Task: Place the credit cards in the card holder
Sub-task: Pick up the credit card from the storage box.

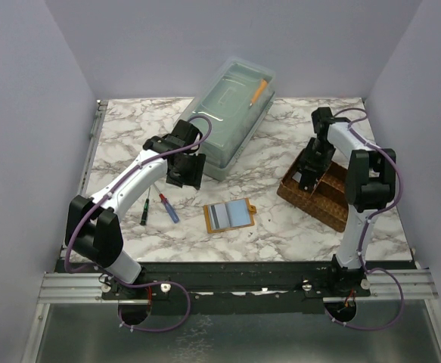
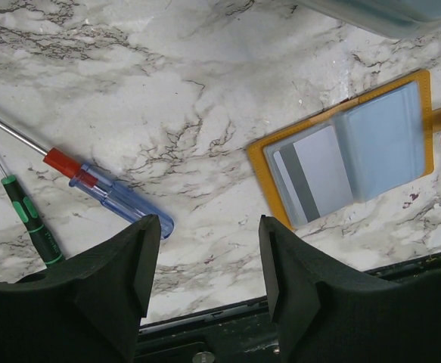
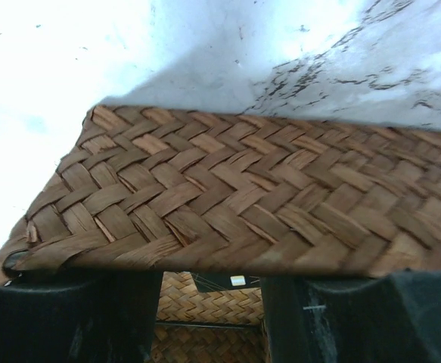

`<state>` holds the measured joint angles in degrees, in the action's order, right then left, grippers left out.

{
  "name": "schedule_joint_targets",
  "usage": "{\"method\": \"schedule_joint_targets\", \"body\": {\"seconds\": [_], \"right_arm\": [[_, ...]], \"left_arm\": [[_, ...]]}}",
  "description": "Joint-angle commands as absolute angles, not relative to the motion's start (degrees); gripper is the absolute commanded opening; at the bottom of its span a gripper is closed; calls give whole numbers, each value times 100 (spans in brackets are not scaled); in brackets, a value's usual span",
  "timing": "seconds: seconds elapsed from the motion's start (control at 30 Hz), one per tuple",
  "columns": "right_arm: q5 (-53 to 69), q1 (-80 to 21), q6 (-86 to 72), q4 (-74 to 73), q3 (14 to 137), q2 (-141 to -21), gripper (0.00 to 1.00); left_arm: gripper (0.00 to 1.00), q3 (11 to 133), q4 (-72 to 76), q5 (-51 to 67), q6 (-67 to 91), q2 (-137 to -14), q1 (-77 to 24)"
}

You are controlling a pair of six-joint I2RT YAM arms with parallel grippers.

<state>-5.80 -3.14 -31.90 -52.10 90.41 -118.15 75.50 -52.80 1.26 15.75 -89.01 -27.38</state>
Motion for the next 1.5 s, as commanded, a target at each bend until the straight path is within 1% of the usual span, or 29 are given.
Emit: {"method": "schedule_joint_targets", "body": {"seconds": [0.0,0.17,0.27,0.33,0.4,0.53,0.7,0.77,0.93,1.1,1.27,1.47], "right_arm": [[333,-271,-3245,-4852,8877,-11948,53],[1670,-249,-4239,-4366,8937,-11862,48],[1909,-200,-4670,-4217,9063,-11697,44],[1702,-148,-4595,-4361,9201,-11621,42],[1216,-133,-4198,-4752,9456,-11642,42],[262,-146,-3461,-5808,10000,-11854,47],[-194,-381,-2661,-5990,9711,-11683,58],[-270,-457,-2510,-6005,9546,-11613,59],[-431,-656,-2285,-5900,9270,-11541,60],[-968,-904,-2092,-5891,9227,-11657,60],[-1267,-1073,-2020,-5805,9044,-11611,53],[-1207,-1232,-2160,-5673,8774,-11483,52]], "left_arm": [[61,7479,-5282,131,1494,-8715,-2684],[61,7510,-5282,140,1516,-8747,-2685],[61,7523,-5282,147,1512,-8763,-2681],[61,7532,-5282,143,1508,-8765,-2681],[61,7524,-5282,141,1508,-8767,-2683],[61,7502,-5261,158,1527,-8763,-2681],[61,7438,-5215,169,1529,-8737,-2679],[61,7427,-5214,175,1529,-8714,-2681],[61,7410,-5204,160,1521,-8702,-2681],[61,7409,-5194,164,1510,-8701,-2681],[61,7418,-5195,132,1503,-8698,-2681],[61,7396,-5194,145,1494,-8684,-2672]]}}
